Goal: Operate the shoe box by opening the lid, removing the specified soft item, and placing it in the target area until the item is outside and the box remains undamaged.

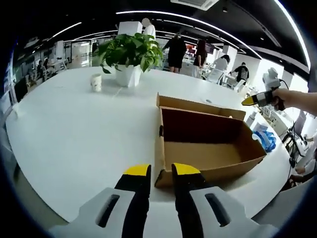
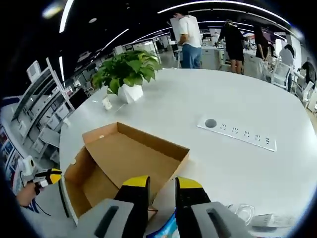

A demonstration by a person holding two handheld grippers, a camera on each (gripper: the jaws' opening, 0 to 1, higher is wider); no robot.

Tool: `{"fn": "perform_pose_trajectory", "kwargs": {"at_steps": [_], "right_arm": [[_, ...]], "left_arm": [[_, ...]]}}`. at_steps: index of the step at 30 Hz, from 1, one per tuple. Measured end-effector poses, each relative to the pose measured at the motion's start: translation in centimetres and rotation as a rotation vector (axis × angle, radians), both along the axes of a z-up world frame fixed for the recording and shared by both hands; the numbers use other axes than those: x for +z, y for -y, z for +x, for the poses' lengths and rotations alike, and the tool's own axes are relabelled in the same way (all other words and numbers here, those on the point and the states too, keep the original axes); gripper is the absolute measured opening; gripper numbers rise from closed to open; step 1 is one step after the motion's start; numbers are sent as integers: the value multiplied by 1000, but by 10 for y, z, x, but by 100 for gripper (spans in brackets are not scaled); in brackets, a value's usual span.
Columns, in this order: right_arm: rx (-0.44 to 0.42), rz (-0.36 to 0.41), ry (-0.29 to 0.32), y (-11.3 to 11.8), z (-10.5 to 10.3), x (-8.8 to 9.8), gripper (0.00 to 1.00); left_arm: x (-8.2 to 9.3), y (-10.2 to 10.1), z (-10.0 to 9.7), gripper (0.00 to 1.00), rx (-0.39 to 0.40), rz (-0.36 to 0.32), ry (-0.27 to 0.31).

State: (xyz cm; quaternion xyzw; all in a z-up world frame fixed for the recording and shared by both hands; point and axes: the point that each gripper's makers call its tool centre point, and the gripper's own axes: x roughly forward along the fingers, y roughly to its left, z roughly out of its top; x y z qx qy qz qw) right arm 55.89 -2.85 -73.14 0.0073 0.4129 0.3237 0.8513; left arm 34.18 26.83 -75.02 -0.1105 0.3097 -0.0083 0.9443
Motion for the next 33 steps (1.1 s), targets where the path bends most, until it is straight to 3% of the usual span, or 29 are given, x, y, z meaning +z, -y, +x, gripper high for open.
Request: {"fn": "perform_pose_trajectory", "kwargs": {"at_steps": [6, 10, 18, 20, 24, 33], "right_arm": [[-21, -5, -11, -5, 1, -9, 15], [-30, -39, 7, -6, 5, -15, 13], [-75, -67, -16, -5, 13, -28, 12], [-66, -61, -32, -10, 12, -31, 12], [18, -166, -3, -11, 8, -41, 11], [-32, -129, -29, -13, 4, -38, 6]], "left_arm": [[-5, 0, 6, 13, 27, -29, -9], [-9, 3, 7, 9, 11, -43, -24], [-8, 3, 14, 4, -1, -67, -26], [-10, 1, 17, 3, -7, -72, -29], [-14, -2, 20, 3, -18, -59, -41], [-17, -7, 22, 2, 18, -98, -15]]}}
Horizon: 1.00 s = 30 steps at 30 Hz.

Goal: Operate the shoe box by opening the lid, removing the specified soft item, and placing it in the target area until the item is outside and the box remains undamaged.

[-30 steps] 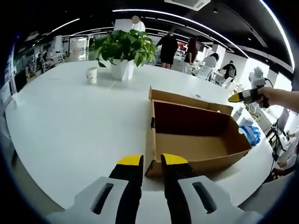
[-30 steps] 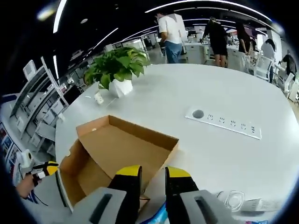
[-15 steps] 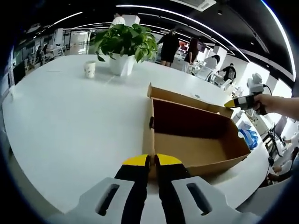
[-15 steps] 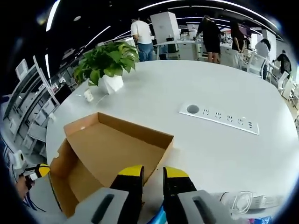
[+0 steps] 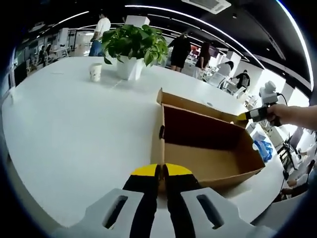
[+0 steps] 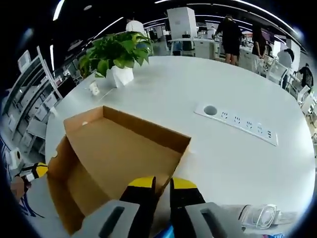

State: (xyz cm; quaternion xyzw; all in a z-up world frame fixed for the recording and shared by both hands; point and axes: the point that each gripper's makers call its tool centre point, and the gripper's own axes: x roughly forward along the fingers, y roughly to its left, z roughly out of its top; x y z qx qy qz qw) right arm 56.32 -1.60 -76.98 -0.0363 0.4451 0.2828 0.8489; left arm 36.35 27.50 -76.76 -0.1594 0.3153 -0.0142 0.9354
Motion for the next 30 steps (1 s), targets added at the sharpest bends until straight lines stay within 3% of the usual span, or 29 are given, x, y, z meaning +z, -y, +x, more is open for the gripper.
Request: {"fn": "perform_pose_trajectory", "kwargs": {"at_steps": [30], "right_arm": [[-101, 199, 112, -11, 1, 50, 0]], "left_arm": [[4, 6, -7, 1, 27, -28, -10]]}}
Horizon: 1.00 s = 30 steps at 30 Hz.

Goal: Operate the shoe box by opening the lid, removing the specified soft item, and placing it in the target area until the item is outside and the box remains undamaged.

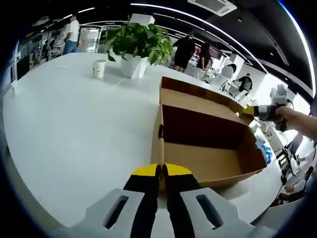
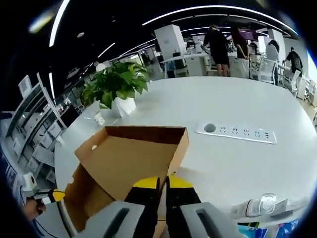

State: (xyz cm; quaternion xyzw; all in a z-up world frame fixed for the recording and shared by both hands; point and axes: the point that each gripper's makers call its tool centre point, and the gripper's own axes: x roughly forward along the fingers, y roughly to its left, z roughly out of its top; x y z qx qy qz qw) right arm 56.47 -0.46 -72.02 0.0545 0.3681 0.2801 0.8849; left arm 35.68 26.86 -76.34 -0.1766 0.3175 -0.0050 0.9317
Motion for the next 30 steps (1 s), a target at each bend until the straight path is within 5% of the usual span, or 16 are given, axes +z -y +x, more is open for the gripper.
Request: {"fn": "perform_pose_trajectory", "kwargs": {"at_steps": [12, 30], "right_arm": [[13, 44, 50, -4, -9, 22, 0], [47, 39, 89, 4, -20, 19, 0]], "left_arm": [[2, 0, -1, 1, 7, -8, 1], [1, 2, 1, 1, 10, -17, 12]]}}
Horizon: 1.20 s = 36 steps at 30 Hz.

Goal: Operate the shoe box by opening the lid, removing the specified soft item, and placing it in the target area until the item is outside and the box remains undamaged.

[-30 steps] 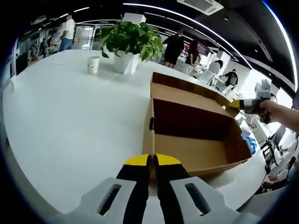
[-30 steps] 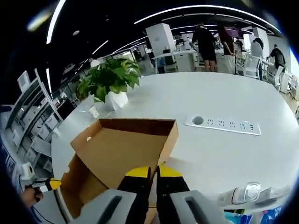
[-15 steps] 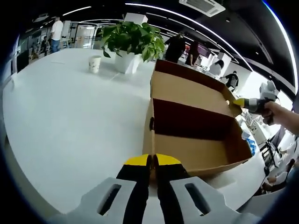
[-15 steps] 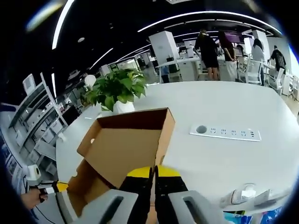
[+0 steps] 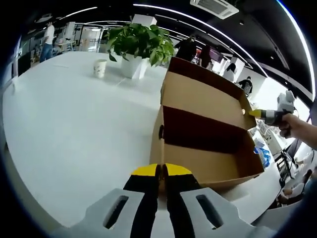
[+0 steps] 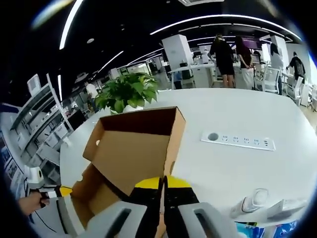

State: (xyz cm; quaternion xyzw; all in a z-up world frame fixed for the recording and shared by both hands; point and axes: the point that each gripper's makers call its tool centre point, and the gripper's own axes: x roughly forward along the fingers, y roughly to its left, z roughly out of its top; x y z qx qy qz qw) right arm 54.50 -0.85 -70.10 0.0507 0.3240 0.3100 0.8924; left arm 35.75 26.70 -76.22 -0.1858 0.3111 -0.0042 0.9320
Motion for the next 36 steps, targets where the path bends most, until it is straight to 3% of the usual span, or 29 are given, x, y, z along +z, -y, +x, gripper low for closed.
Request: {"fn": "perform_pose_trajectory", "kwargs": {"at_steps": [10, 36], "right_arm": [[32, 6, 51, 1, -10, 1, 0], [21, 9, 60, 6, -29, -3, 0]], "left_arm": [[0, 2, 1, 1, 5, -6, 5], [-1, 1, 1, 1, -7, -8, 12]]}}
